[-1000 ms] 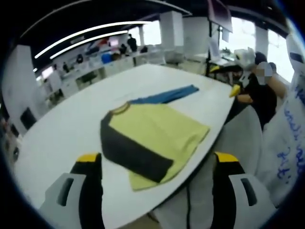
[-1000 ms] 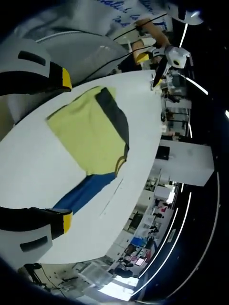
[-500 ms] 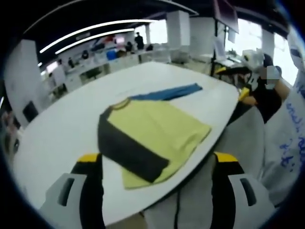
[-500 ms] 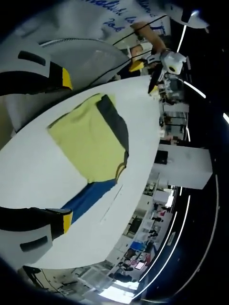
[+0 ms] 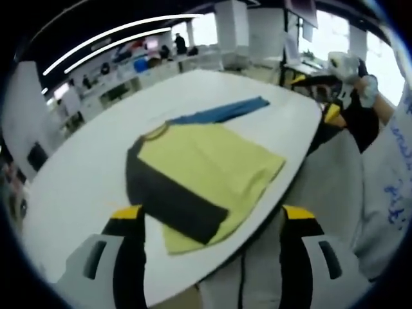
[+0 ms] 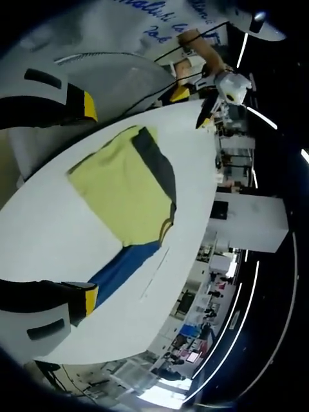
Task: Fold the garment on the visible template until the final outline fits inside the template.
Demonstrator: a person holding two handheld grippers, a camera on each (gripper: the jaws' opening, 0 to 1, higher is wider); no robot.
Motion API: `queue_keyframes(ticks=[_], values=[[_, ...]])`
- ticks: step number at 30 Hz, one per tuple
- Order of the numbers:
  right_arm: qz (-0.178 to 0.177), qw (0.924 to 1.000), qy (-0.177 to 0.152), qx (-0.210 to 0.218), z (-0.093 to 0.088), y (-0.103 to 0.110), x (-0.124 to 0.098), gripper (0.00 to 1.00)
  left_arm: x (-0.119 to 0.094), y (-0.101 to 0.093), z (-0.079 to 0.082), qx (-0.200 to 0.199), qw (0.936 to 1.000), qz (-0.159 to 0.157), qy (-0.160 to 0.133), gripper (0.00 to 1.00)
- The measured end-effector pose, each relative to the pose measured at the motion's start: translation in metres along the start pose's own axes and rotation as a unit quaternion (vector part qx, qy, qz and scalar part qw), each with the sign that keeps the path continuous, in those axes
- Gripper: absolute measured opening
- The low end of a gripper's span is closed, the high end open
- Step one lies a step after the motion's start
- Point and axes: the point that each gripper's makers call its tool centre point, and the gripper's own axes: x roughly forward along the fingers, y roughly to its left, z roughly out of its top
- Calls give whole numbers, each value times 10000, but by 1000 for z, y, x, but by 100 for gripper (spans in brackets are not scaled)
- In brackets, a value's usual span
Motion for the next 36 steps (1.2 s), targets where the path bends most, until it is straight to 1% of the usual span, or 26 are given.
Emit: queue_keyframes(ticks=[2,3,4,5,6,8,9,11,13,15,18,19,20,23,24,25,27,29,30,32,34,36], values=[[-25,10000,-25,15,1,0,0,100,4,1,4,-22,10000,-15,-54,70],[-36,10000,-53,38,2,0,-1,100,7,2,5,36,10000,-2,-68,62],[-36,10000,-64,43,3,0,-1,100,9,3,6,133,9999,-14,-61,58],[-38,10000,-63,37,2,0,-1,100,12,3,6,132,9999,-14,-48,56],[-46,10000,-50,23,2,-1,-1,100,15,3,6,133,9999,-14,-52,57],[-71,10000,-30,12,0,-2,-1,100,20,1,11,327,9992,-56,-242,55],[-72,10000,-42,25,0,-2,-2,100,23,-1,11,252,9992,-105,-295,52],[-65,9999,-81,68,0,-2,-2,100,29,-4,8,48,9994,-207,-268,47],[-81,9999,-97,71,1,-3,-2,100,38,-5,2,60,9995,-247,-201,41],[-95,9999,-119,56,2,-4,-2,100,45,-8,-8,-70,9993,-373,-17,35],[-55,9999,-134,88,2,-1,-1,100,56,-9,-12,-240,9987,-453,-45,32],[-54,9999,-122,86,1,0,-1,100,59,-10,-14,-302,9982,-509,-22,30],[-43,9999,-92,86,-1,0,0,100,63,-14,-20,-425,9971,-619,86,28],[-35,9999,-97,133,-2,2,0,100,73,-15,-28,-301,9970,-668,246,26],[-215,9995,121,171,-13,-7,-4,100,75,-16,-30,-308,9967,-697,292,25],[-169,9997,60,174,-12,-6,-3,100,80,-18,-32,-364,9957,-777,345,24],[-181,9996,62,227,-14,-6,-3,100,86,-21,-36,-388,9948,-844,420,25],[-154,9995,32,265,-12,-4,-2,100,92,-24,-41,-328,9939,-886,571,26],[-194,9995,51,226,-12,-5,-2,100,96,-27,-44,-243,9934,-914,646,27],[-196,9995,43,243,-9,-1,-1,100,102,-29,-47,-210,9928,-939,719,28],[-194,9995,36,263,-7,0,0,100,107,-29,-47,-177,9931,-904,726,26],[-178,9994,-8,304,-6,2,0,100,114,-23,-53,-41,9937,-743,835,25]])
